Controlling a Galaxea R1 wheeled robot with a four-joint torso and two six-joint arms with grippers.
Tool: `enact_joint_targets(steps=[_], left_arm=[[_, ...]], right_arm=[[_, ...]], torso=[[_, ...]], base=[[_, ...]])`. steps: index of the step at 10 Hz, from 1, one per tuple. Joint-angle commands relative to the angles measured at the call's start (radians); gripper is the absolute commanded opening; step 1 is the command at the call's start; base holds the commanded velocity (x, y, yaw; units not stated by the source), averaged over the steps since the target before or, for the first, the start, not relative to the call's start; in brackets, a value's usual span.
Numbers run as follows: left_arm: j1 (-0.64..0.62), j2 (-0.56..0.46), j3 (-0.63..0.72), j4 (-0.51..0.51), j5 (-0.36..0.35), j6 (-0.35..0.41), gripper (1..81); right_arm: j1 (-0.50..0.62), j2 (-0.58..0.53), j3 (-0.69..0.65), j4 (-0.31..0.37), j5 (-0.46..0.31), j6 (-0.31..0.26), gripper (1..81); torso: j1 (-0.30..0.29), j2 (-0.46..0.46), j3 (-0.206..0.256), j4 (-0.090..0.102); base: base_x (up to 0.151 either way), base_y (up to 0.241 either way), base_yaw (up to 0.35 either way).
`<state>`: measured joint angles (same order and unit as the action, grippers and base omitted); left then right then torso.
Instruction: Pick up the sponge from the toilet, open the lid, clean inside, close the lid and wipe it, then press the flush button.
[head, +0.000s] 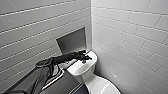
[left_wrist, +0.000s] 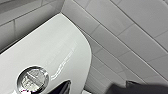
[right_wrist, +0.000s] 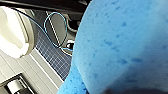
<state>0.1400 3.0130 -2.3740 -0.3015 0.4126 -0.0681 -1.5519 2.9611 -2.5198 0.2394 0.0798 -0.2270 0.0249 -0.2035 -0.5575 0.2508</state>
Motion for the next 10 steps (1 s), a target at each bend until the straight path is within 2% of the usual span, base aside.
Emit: enact_joint_targets(steps=[1, 2, 3, 7, 10], left_arm=[[-0.182, 0.109, -0.171, 0.070, 0.026, 0.001, 81.1], [-0.182, 0.124, -0.195, 0.084, 0.026, 0.001, 81.1], [-0.182, 0.123, -0.202, 0.084, 0.025, 0.001, 1.0], [-0.173, 0.107, -0.205, 0.085, 0.023, 0.001, 1.0], [-0.156, 0.112, -0.261, 0.084, 0.015, 0.002, 1.0]], right_arm=[[-0.011, 0.022, 0.023, -0.003, -0.083, -0.002, 1.0], [-0.011, 0.022, 0.023, -0.003, -0.083, 0.000, 1.0], [-0.011, 0.022, 0.024, -0.003, -0.083, -0.002, 1.0], [-0.008, 0.023, 0.024, -0.003, -0.083, -0.002, 1.0], [-0.012, 0.025, 0.024, -0.002, -0.083, -0.001, 1.0]], torso=[[0.000, 0.000, 0.000, 0.000], [0.000, 0.000, 0.000, 0.000], [0.000, 0.000, 0.000, 0.000], [0.000, 0.000, 0.000, 0.000], [0.000, 0.000, 0.000, 0.000]], base=[[0.000, 0.000, 0.000], [0.000, 0.000, 0.000], [0.000, 0.000, 0.000], [0.000, 0.000, 0.000], [0.000, 0.000, 0.000]])
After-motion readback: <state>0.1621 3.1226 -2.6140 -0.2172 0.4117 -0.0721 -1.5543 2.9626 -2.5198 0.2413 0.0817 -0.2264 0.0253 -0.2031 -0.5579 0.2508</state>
